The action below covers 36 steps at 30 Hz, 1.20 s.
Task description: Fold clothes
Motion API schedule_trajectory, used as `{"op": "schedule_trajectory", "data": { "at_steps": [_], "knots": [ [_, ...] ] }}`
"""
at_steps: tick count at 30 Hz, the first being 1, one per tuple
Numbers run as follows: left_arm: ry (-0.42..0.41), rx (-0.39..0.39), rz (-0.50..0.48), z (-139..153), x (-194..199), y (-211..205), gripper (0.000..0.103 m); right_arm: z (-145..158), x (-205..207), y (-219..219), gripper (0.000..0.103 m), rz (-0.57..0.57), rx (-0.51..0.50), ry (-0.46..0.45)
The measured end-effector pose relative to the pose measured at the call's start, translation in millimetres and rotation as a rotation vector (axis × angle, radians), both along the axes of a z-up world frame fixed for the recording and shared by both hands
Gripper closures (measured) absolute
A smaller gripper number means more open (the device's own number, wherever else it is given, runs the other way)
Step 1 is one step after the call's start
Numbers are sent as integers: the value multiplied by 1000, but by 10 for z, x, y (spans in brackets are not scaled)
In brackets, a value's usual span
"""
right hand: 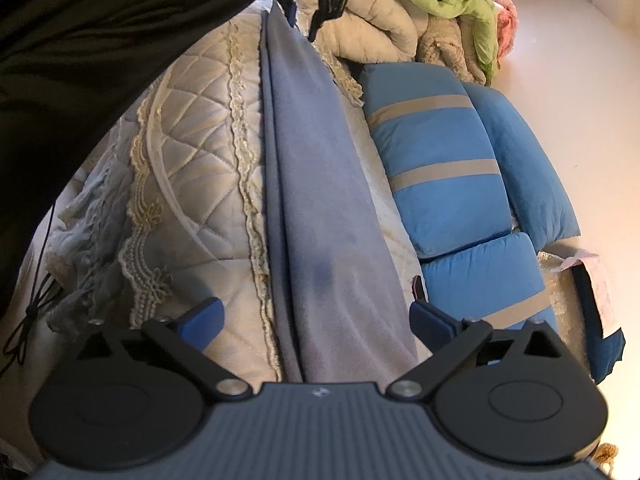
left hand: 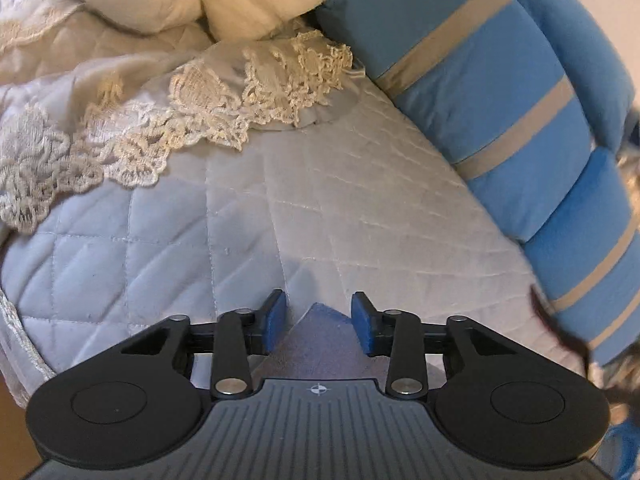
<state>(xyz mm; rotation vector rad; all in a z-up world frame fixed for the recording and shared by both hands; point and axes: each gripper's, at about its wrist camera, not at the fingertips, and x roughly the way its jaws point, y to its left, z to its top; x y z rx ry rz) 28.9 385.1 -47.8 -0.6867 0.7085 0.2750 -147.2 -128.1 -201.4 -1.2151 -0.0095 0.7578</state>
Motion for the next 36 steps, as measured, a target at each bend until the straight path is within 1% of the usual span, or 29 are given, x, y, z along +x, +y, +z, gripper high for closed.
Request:
{"op": "schedule_trajectory", "data": {
  "at_steps": [5, 8, 10, 12, 14, 16, 17, 19, 21, 26, 28, 30, 34, 36],
  "knots": [
    [-138, 146, -35, 222, -140, -203, 101, 19, 12, -17, 0, 2, 10, 1],
    [-171, 197, -31, 311, -194, -255, 99, 27, 4, -20, 0, 6, 13, 1],
    [-166, 178, -22, 347, -218, -229, 86, 30, -4, -20, 0, 8, 14, 2],
    [-160, 150, 1, 365, -257, -180, 62, 35, -8, -17, 0, 9, 16, -2],
    [-145, 150, 31, 361, -306, -129, 53, 40, -9, -18, 0, 7, 18, -4],
    [-123, 147, 56, 342, -374, -85, 50, 48, 0, -19, 0, 2, 21, -4],
    [-108, 132, 69, 318, -414, -61, 49, 52, 5, -20, 0, -1, 23, -4],
    [-76, 86, 95, 252, -498, -10, 48, 58, 14, -24, 0, -4, 25, -3],
    [-57, 20, 132, 165, -613, 28, 48, 63, 16, -29, 0, -4, 27, -2],
    [-77, -186, 159, -112, -868, 71, 48, 70, 11, -28, 0, -1, 33, -10],
    [-105, -273, 167, -237, -948, 68, 48, 76, 15, -28, 0, -6, 38, -12],
    [-155, -348, 173, -336, -1019, 65, 47, 85, 24, -31, 0, -12, 44, -7],
    [-214, -540, 169, -538, -1046, 82, 47, 93, 45, -32, 0, -25, 48, 10],
    [-240, -601, 181, -608, -1036, 80, 46, 92, 52, -31, 0, -30, 49, 15]
  ]
}}
